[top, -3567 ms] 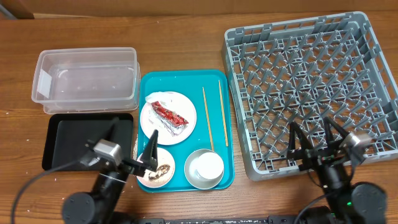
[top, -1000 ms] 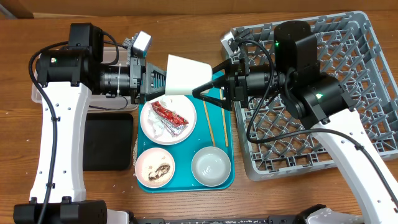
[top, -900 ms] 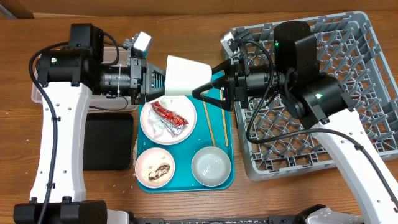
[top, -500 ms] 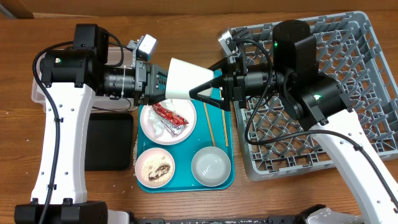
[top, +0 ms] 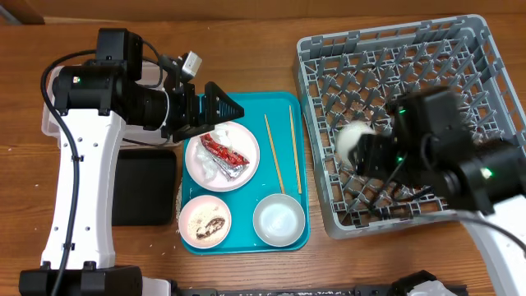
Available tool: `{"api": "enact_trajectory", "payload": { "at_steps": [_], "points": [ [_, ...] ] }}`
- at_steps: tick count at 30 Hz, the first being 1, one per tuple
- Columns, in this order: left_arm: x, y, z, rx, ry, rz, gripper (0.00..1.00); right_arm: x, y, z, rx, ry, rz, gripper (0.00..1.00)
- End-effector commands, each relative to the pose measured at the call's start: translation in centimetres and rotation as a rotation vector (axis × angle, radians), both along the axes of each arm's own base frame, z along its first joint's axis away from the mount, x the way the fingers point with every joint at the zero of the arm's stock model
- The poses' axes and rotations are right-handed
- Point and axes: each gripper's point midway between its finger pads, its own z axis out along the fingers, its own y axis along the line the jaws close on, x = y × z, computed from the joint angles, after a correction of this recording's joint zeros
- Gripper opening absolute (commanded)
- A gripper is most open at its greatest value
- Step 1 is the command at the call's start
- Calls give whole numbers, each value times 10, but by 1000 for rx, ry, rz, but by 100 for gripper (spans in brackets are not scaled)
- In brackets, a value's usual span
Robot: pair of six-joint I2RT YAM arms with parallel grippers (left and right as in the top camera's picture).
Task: Sort waste into correct bins and load items into the dishwasher
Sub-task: 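Take the cup with the right gripper and set it in the rack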
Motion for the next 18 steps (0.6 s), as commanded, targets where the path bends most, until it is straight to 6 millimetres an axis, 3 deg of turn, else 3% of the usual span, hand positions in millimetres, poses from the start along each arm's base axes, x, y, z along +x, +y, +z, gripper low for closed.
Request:
{"api": "enact_trajectory", "payload": {
  "at_steps": [1, 4, 7, 10, 12, 15, 18],
  "points": [
    [3, 1, 3, 19, -12, 17, 100, -6, -20, -37, -137, 184, -142, 62],
    [3, 1, 2, 20, -11, 17, 100, -24, -17, -82, -186, 412, -125, 61],
    [3, 5, -2, 49, -3, 26, 100, -39, -9, -112, -164, 531, -77, 61],
    [3, 7, -4, 66, -2, 31, 100, -43, -2, -124, -119, 556, -52, 72],
    [5, 7, -4, 66, -10, 31, 100, -38, -2, -122, -120, 526, -47, 83],
    [2, 7, -5, 71, -2, 27, 100, -16, -7, -105, -151, 412, -63, 90],
    [-7, 20, -20, 183, 38, 28, 100, 29, -7, -53, -140, 166, -90, 92]
  ]
}}
